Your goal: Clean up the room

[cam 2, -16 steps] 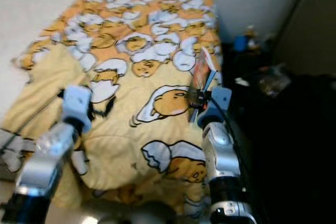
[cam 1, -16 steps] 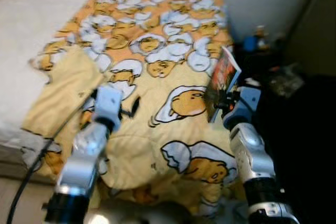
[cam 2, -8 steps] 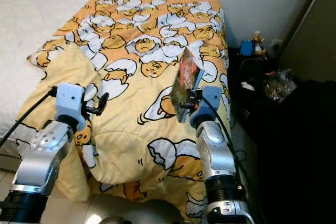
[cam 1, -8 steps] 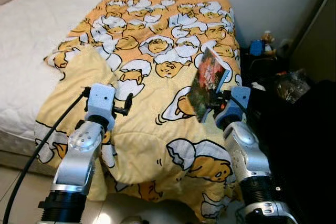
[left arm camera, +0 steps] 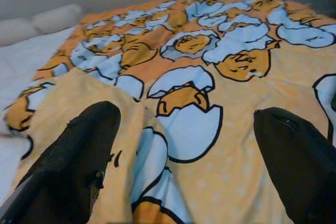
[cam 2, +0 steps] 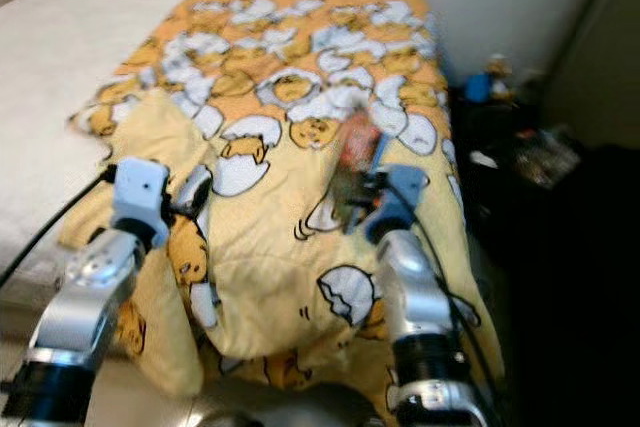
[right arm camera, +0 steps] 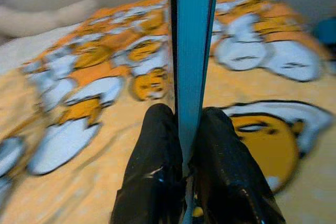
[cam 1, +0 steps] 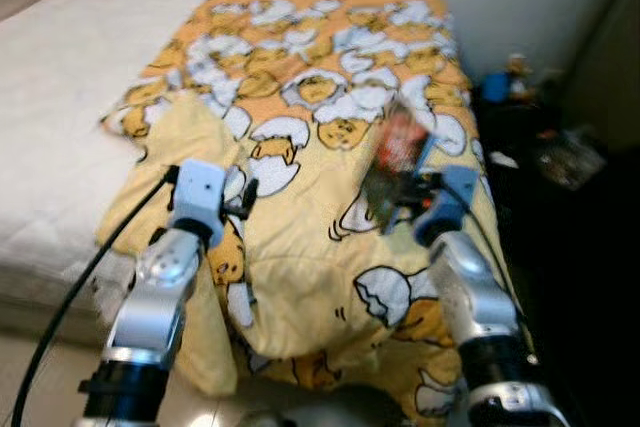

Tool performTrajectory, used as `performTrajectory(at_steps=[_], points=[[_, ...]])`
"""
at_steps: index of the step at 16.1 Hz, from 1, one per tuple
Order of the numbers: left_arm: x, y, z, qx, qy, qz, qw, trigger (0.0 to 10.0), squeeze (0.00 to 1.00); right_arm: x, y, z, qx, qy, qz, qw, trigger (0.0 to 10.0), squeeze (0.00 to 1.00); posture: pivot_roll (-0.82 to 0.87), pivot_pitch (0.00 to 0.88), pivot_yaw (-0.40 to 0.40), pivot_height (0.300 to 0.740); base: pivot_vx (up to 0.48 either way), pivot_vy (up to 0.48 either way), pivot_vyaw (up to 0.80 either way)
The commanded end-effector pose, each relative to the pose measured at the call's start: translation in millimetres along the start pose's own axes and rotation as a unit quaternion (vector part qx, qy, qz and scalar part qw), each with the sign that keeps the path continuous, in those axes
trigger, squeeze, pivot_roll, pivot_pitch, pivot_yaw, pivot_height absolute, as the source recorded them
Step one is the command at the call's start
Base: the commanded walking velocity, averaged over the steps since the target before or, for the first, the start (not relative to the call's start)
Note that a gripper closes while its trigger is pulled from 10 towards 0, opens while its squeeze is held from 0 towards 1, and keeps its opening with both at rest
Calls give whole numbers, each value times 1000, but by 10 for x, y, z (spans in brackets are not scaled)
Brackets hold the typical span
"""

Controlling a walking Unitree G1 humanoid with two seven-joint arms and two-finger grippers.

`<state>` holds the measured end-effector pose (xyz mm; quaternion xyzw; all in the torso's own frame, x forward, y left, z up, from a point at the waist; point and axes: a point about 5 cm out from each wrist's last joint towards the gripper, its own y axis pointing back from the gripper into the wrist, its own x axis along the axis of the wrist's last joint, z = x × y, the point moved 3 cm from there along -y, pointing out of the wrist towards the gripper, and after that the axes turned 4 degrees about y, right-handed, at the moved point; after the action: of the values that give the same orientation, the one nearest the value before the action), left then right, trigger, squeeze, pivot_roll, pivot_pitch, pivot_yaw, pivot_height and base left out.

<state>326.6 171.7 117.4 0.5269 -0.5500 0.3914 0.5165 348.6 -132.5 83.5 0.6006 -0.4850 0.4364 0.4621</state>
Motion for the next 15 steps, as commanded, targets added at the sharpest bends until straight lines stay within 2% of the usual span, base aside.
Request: performTrajectory(at_steps=[1, 5, 11, 15], points=[[6, 9, -31, 3, -5, -2, 1000, 10000, 0, 154, -17, -56, 11, -5, 29, 1000, 10000, 0, -23, 0, 17, 740, 0, 337, 0], [-5, 23, -45, 5, -10, -3, 1000, 10000, 0, 152, -9, -38, 4, 3, 32, 999, 10000, 0, -23, 0, 12, 740, 0, 345, 0], [10, 19, -27, 0, -16, 2, 1000, 10000, 0, 130, -7, -49, 2, 1, 28, 1000, 10000, 0, -21, 0, 12, 740, 0, 347, -767], [27, 4, -15, -3, -14, 5, 1000, 10000, 0, 152, -15, -60, 6, 9, 33, 999, 10000, 0, -22, 0, 11, 740, 0, 352, 0]])
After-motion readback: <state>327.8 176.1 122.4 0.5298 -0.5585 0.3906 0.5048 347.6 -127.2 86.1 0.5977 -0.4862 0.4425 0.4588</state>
